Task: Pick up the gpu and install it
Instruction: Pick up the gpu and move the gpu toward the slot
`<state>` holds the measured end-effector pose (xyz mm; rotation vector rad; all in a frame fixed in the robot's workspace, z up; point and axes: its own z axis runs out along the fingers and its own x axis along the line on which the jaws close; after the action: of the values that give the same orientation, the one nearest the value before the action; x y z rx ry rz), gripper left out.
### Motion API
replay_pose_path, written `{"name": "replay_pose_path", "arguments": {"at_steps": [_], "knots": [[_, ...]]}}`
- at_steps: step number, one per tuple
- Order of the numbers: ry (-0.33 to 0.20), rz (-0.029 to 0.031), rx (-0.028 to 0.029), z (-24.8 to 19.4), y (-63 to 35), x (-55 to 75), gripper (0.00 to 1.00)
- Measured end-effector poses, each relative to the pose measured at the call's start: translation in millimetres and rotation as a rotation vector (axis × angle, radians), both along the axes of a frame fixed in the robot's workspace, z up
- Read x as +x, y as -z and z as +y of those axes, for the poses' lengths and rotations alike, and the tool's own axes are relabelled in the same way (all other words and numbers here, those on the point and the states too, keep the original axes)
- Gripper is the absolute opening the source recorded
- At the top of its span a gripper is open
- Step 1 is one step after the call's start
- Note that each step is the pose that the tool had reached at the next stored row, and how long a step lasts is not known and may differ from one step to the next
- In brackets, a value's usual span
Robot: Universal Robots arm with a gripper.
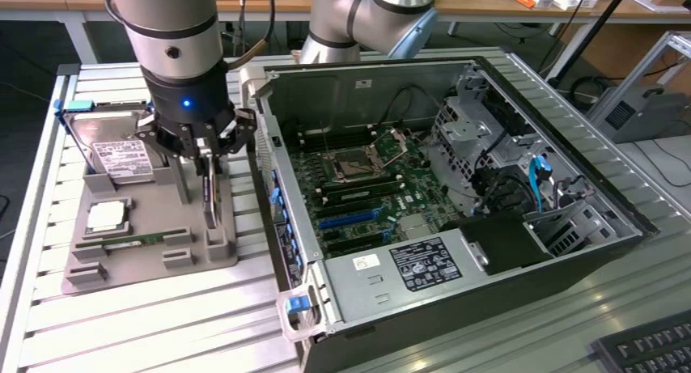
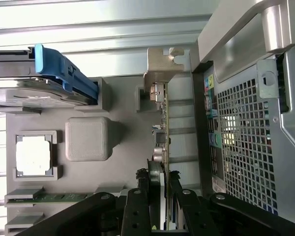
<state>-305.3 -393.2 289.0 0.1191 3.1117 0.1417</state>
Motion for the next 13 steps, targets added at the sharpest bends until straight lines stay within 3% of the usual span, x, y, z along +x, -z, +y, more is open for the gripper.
{"name": "replay_pose_path", "arguments": {"at_steps": [13], "knots": [[0.000,-0.0001,0.0067,0.0,-10.9,0.0,0.27]]}}
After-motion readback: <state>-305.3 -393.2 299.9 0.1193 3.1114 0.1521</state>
